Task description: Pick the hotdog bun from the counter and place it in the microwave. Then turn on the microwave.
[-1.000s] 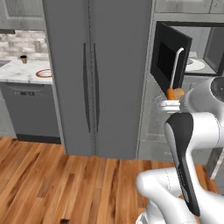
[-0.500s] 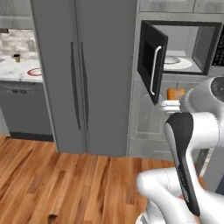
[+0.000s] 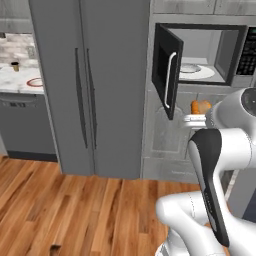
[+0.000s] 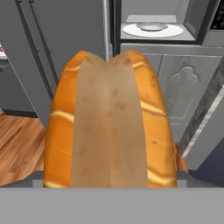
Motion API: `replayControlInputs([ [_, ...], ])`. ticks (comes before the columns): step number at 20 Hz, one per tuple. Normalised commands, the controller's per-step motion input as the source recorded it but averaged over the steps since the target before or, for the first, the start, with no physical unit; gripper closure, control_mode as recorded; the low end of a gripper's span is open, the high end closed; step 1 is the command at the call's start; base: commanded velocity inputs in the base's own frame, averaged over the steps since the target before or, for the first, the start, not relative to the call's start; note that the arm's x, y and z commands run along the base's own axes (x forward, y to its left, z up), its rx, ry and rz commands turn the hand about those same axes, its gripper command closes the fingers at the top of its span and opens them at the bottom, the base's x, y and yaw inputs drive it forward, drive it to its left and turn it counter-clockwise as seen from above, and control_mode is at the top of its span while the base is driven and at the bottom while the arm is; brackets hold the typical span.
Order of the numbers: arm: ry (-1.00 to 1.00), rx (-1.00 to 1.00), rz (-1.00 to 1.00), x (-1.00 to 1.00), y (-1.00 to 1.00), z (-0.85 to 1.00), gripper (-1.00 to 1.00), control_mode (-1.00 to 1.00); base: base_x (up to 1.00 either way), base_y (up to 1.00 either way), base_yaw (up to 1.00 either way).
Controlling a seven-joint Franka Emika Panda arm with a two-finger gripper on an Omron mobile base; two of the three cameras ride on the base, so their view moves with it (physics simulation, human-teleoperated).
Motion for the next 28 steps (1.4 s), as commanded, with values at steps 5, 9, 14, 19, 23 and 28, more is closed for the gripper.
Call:
replayControlInputs([
  [5, 0.00, 0.00, 0.00, 0.00, 0.00, 0.00, 1.00, 1.00, 0.00, -0.39, -0.01],
  [9, 0.00, 0.00, 0.00, 0.00, 0.00, 0.00, 1.00, 1.00, 0.00, -0.55, 0.00],
  [14, 0.00, 0.00, 0.00, 0.00, 0.00, 0.00, 1.00, 1.00, 0.00, -0.61, -0.01],
  [19, 0.00, 0.00, 0.00, 0.00, 0.00, 0.00, 1.00, 1.00, 0.00, -0.57, -0.04],
  [23, 0.00, 0.00, 0.00, 0.00, 0.00, 0.00, 1.00, 1.00, 0.00, -0.47, -0.03],
  [28, 0.00, 0.00, 0.00, 0.00, 0.00, 0.00, 1.00, 1.00, 0.04, -0.46, -0.03],
])
